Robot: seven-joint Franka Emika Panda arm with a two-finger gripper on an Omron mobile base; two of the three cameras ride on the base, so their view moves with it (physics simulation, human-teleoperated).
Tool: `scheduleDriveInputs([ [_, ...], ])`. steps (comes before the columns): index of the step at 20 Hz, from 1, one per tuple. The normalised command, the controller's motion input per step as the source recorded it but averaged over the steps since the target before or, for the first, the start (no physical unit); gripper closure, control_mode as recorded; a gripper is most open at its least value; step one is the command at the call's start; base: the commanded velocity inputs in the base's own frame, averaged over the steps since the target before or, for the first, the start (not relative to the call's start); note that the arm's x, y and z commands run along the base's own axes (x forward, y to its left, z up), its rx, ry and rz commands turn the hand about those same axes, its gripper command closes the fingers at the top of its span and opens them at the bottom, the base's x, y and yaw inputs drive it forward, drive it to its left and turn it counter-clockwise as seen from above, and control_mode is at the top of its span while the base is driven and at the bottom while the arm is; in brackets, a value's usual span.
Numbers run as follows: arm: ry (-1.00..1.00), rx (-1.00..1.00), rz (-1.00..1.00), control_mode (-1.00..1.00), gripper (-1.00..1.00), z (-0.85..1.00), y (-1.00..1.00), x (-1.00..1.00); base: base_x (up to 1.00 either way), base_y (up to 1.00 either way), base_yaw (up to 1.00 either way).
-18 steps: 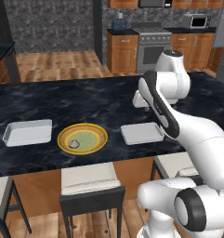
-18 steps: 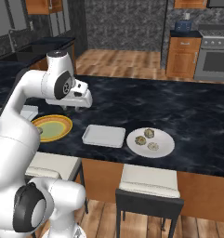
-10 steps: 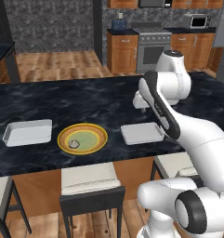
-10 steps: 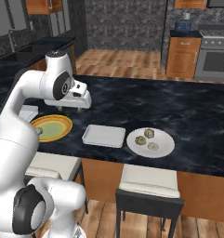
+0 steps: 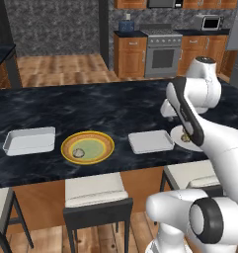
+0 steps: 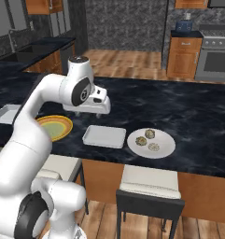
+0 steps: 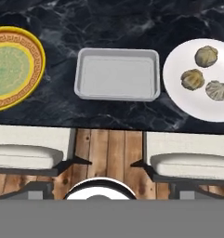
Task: Place two dumplings into each of the tupperware containers and then place the containers in the fridge.
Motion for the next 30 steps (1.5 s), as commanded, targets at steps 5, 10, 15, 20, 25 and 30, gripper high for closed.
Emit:
scheduleDriveInputs([
  [5,0.07,0.00,0.00,-1.00,-1.00,-0.02,-0.70,0.25,0.00,0.00,0.00],
  [10,0.11,0.00,0.00,-1.00,-1.00,-0.12,-0.66,0.25,0.00,0.00,0.00],
  [15,0.15,0.00,0.00,-1.00,-1.00,-0.35,-0.59,0.03,0.00,0.00,0.00],
  [20,0.13,0.00,0.00,-1.00,-1.00,-0.48,-0.45,0.00,0.00,0.00,0.00],
  [25,0.04,0.00,0.00,-1.00,-1.00,-0.31,-0.30,0.10,0.00,0.00,0.00],
  [30,0.00,0.00,0.00,-1.00,-1.00,-0.38,-0.30,0.04,0.00,0.00,0.00],
])
